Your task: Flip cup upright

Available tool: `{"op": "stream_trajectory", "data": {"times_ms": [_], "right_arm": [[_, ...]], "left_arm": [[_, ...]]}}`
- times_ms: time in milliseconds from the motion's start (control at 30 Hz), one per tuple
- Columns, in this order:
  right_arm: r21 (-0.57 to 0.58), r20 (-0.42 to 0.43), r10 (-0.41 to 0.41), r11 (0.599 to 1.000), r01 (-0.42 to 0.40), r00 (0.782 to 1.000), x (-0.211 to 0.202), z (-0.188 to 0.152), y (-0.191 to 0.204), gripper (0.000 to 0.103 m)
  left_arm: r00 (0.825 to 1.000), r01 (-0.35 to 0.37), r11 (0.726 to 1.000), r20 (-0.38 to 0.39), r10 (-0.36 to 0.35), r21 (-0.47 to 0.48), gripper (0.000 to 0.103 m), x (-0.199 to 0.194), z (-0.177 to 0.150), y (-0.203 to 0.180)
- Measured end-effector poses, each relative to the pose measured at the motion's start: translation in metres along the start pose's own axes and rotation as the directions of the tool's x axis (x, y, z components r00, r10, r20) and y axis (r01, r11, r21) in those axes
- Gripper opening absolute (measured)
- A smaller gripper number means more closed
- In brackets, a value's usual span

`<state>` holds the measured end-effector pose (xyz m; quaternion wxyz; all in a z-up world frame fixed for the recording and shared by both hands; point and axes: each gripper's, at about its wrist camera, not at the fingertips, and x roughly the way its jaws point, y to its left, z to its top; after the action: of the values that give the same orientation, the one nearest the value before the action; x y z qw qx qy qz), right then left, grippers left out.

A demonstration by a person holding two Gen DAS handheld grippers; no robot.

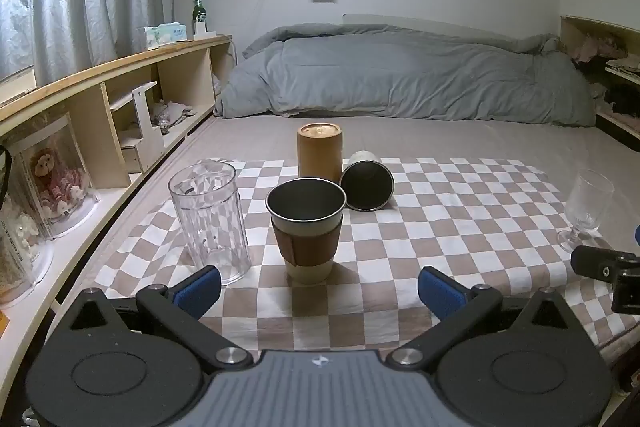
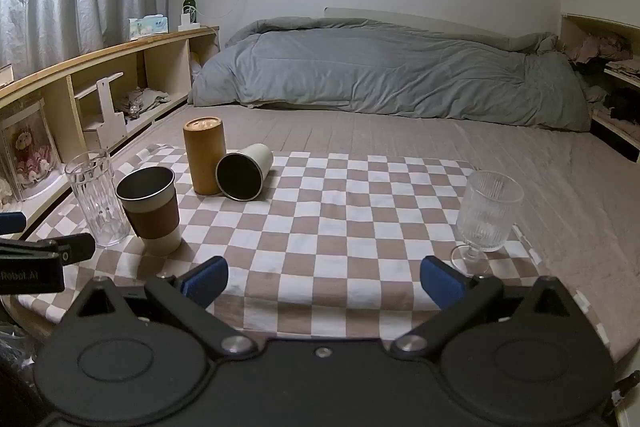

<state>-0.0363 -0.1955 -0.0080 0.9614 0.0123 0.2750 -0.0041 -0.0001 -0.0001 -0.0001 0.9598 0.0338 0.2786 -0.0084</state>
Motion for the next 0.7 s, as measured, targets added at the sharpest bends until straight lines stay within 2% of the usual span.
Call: {"op": "stream_trajectory", "data": {"times_ms": [700], "right_arm": [[0.002, 0.001, 0.002, 1.0, -0.002, 1.0, -0.0012, -0.0005, 0.0015, 0.103]], "left_arm": [[1.0, 0.004, 1.0, 0.001, -0.004, -0.005, 0.103, -0.0001, 0.0001, 0.0]]}}
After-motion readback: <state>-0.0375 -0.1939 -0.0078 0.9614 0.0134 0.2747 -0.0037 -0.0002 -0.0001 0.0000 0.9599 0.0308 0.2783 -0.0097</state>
